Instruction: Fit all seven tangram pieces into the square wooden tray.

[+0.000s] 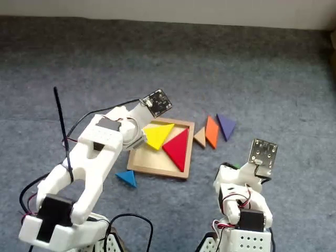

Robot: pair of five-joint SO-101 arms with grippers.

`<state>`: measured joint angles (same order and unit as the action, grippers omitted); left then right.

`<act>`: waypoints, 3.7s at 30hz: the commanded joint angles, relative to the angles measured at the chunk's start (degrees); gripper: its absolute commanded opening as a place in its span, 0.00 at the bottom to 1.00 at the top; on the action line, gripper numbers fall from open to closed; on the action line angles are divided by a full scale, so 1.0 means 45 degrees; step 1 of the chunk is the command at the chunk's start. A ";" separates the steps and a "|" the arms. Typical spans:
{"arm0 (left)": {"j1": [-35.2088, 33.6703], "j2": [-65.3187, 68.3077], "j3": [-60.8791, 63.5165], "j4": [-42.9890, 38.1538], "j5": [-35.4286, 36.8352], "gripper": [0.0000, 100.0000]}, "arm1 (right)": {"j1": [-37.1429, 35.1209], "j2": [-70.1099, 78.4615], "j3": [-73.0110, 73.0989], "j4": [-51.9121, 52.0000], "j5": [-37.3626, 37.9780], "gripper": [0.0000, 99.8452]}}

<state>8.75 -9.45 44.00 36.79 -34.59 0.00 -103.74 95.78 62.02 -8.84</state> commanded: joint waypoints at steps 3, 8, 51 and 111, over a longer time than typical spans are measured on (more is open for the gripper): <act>0.0088 0.1573 -0.0615 -0.1836 0.0176 0.24 | 0.0166 -0.0068 0.1475 0.0010 0.0176 0.02; 0.0928 0.1846 -0.0615 -0.2637 0.0176 0.18 | 0.0166 -0.0068 0.1475 0.0010 0.0176 0.02; -0.0654 0.0244 0.0400 0.5900 0.1465 0.28 | 0.0166 -0.0068 0.1475 -0.0010 0.0176 0.02; 0.2960 -0.0010 -0.1592 0.8576 0.4708 0.11 | 0.0186 -0.0068 0.1475 0.0010 0.0176 0.02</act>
<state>19.91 -1.27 38.29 72.92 -14.02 0.00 -103.74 95.78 62.02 -8.84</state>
